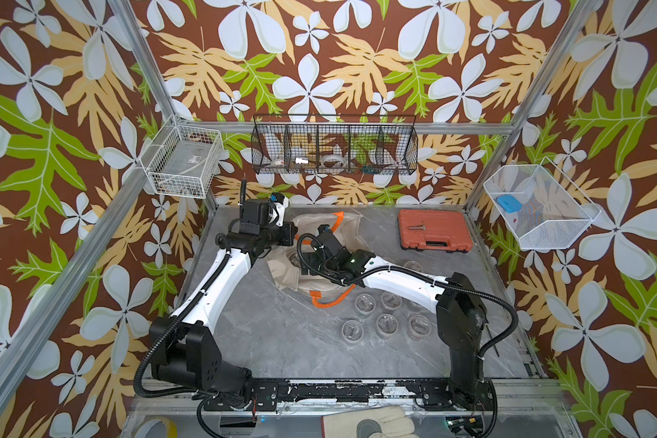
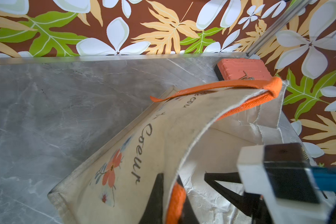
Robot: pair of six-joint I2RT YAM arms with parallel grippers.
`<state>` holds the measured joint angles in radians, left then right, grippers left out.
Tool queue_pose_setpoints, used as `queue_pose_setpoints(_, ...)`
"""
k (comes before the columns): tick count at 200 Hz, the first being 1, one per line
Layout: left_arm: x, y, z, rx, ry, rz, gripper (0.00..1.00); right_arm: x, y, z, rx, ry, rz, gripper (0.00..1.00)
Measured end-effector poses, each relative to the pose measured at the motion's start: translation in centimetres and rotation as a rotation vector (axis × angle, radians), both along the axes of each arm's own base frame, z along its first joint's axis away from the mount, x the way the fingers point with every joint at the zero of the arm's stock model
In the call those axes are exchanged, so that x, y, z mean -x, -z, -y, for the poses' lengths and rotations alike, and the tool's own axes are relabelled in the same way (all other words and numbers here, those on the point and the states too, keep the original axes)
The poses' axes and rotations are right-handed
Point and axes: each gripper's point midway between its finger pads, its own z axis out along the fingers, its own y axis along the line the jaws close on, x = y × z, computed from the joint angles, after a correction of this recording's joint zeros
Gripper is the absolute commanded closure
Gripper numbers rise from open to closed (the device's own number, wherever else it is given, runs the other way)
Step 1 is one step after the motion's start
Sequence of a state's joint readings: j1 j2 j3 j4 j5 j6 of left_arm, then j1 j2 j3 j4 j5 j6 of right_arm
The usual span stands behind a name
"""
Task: Take out the seed jars from the canvas bag
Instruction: Pick up the seed jar from the canvas bag.
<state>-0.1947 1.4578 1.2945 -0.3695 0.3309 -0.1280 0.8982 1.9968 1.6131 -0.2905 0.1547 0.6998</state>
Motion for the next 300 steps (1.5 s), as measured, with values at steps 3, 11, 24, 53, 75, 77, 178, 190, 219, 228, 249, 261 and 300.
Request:
queue_pose_setpoints(3, 0.0, 0.0, 0.1, 0.003, 0.003, 0.001, 1.00, -0.1, 0.2, -0.1, 0.001, 0.001, -0.001, 0.02)
queue_pose_setpoints(11, 0.1, -0.1, 0.2, 0.010, 0.011, 0.008, 1.00, -0.4, 0.9, -0.4, 0.001, 0.002, -0.004, 0.02)
queue_pose_setpoints(24, 0.2, -0.1, 0.4, 0.017, 0.021, 0.010, 1.00, -0.8, 1.8, -1.1, 0.000, 0.003, -0.007, 0.02)
queue_pose_setpoints(53, 0.6, 0.0, 0.6, 0.029, 0.038, 0.012, 1.00, -1.8, 2.8, -2.4, -0.021, 0.001, 0.000, 0.02)
queue_pose_setpoints(75, 0.7, 0.0, 0.8, 0.036, 0.047, 0.012, 1.00, -2.5, 2.6, -3.2, -0.043, 0.002, 0.017, 0.02)
queue_pose_setpoints(77, 0.7, 0.0, 0.8, 0.036, 0.048, 0.012, 1.00, -2.5, 2.5, -3.3, -0.046, 0.003, 0.020, 0.01)
queue_pose_setpoints(178, 0.7, 0.2, 1.2, 0.049, 0.066, 0.010, 1.00, -5.1, 4.6, -5.8, -0.066, 0.024, 0.046, 0.01)
queue_pose_setpoints(190, 0.6, 0.2, 1.0, 0.045, 0.059, 0.010, 1.00, -5.4, 4.8, -6.0, -0.067, 0.026, 0.048, 0.01)
queue_pose_setpoints(219, 0.4, 0.6, 0.5, 0.031, 0.037, 0.005, 1.00, -6.1, 5.2, -6.3, -0.069, 0.043, 0.055, 0.05)
queue_pose_setpoints(228, 0.3, 0.7, 0.4, 0.027, 0.031, 0.005, 1.00, -6.2, 5.3, -6.4, -0.068, 0.046, 0.056, 0.07)
queue_pose_setpoints(249, 0.3, 0.9, 0.2, 0.020, 0.023, -0.001, 1.00, -6.5, 5.6, -6.4, -0.066, 0.055, 0.058, 0.15)
queue_pose_setpoints(261, 0.3, 1.0, 0.2, 0.016, 0.021, -0.005, 1.00, -6.7, 5.8, -6.4, -0.066, 0.063, 0.059, 0.20)
queue_pose_setpoints(300, 0.3, 1.4, -0.2, 0.004, 0.005, -0.016, 1.00, -7.0, 6.3, -6.4, -0.080, 0.080, 0.055, 0.12)
